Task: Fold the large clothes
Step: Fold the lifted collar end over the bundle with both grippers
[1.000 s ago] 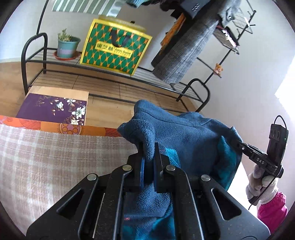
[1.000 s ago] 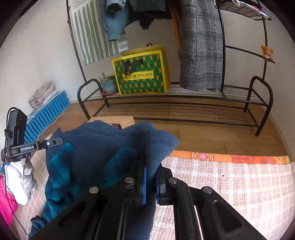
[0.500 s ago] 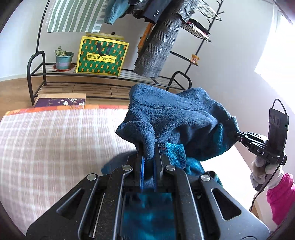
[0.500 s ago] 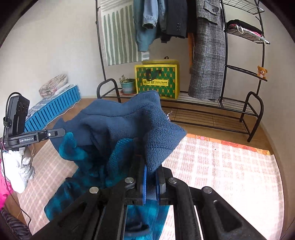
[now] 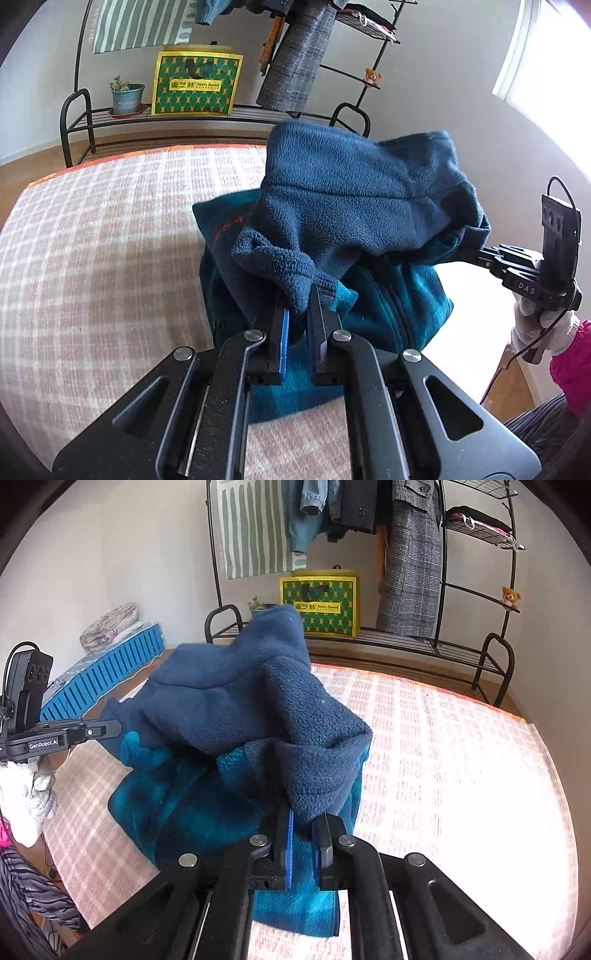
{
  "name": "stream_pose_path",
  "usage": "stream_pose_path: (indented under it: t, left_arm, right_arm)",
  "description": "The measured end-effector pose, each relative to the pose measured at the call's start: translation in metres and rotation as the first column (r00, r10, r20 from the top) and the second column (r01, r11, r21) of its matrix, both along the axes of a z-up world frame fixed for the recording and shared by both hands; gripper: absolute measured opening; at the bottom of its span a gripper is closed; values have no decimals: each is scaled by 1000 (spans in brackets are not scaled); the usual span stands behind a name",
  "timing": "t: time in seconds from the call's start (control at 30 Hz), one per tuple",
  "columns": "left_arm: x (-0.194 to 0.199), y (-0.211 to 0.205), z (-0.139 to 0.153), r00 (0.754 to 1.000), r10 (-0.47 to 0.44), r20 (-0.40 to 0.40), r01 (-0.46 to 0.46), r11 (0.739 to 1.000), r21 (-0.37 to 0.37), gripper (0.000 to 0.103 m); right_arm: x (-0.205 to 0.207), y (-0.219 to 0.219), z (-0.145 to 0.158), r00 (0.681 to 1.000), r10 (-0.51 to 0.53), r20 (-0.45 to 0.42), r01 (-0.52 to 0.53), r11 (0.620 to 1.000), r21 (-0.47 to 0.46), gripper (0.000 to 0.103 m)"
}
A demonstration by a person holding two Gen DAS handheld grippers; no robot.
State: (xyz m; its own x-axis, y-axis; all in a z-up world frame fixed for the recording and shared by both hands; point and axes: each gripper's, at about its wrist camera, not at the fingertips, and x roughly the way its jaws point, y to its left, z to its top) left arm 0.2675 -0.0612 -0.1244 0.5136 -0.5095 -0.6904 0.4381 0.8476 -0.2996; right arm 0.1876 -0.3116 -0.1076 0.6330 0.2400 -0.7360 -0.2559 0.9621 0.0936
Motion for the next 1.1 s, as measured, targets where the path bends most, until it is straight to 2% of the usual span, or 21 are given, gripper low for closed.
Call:
stream_pose_path:
  t: [0.1, 0.2, 0.27, 0.3, 0.37, 0.4, 0.43, 0.47, 0.53, 0.6, 0.67, 0.77, 0.9, 0.97, 1.0, 1.03, 1.1]
  left_arm:
    - [-25, 4, -7, 1000, -11, -9, 11, 999, 36, 5]
    - [-51, 16, -7, 999, -35, -28, 35, 999, 15, 5]
    - [-69, 27, -1, 999, -39, -12, 39, 999, -1, 5]
    - [-75, 34, 3, 999, -35, -6, 35, 999, -18, 8]
    - [-74, 51, 11, 1000, 2, -13, -3, 997, -75, 21]
    - [-70, 61, 14, 999, 27, -33, -31, 993, -116, 36]
    - [-62, 71, 15, 997, 55, -62, -65, 983, -169, 49]
    - [-54, 79, 16, 992, 84, -95, -102, 972, -214, 53]
    - [-30, 96, 10, 968, 152, -198, -210, 925, -316, 55]
    - [-8, 105, -1, 943, 171, -287, -278, 878, -390, 55]
    - [9, 105, -15, 915, 179, -360, -332, 843, -423, 55]
    - [32, 94, -39, 873, 132, -468, -369, 808, -460, 55]
    - [53, 68, -57, 850, 112, -515, -374, 817, -440, 53]
    - [57, 58, -64, 852, 86, -516, -353, 823, -446, 20]
    - [60, 51, -64, 856, 84, -510, -335, 841, -425, 4]
    - [61, 49, -62, 865, 94, -492, -324, 854, -406, 4]
    - [58, 45, -51, 886, 102, -452, -299, 871, -389, 4]
  right_arm:
    - [-27, -2, -5, 1000, 3, -21, -3, 1000, 17, 17]
    - [-53, -7, -7, 999, 28, -46, -27, 999, 20, 21]
    - [-66, -12, -4, 999, 28, -44, -27, 999, 24, 21]
    - [-71, -16, -3, 999, 25, -45, -23, 999, 49, 22]
    - [-76, -25, 4, 999, 5, -32, -1, 994, 110, 24]
    - [-77, -30, 6, 999, -18, -28, 21, 990, 139, 29]
    - [-75, -36, 9, 998, -46, -32, 52, 983, 178, 35]
    - [-71, -42, 11, 996, -74, -45, 83, 969, 235, 39]
    - [-60, -51, 12, 990, -117, -77, 137, 922, 361, 53]
    - [-47, -54, 6, 981, -151, -122, 190, 877, 442, 60]
    - [-33, -52, -9, 967, -157, -201, 240, 831, 501, 64]
    - [-17, -46, -37, 939, -143, -312, 302, 774, 557, 64]
    - [-6, -31, -54, 935, -116, -334, 294, 782, 550, 63]
    - [1, -24, -58, 937, -97, -335, 276, 793, 543, 58]
    - [5, -20, -61, 938, -74, -340, 259, 799, 542, 37]
    - [8, -16, -63, 937, -56, -345, 245, 808, 535, 21]
    - [8, -14, -57, 943, -50, -328, 223, 827, 516, 9]
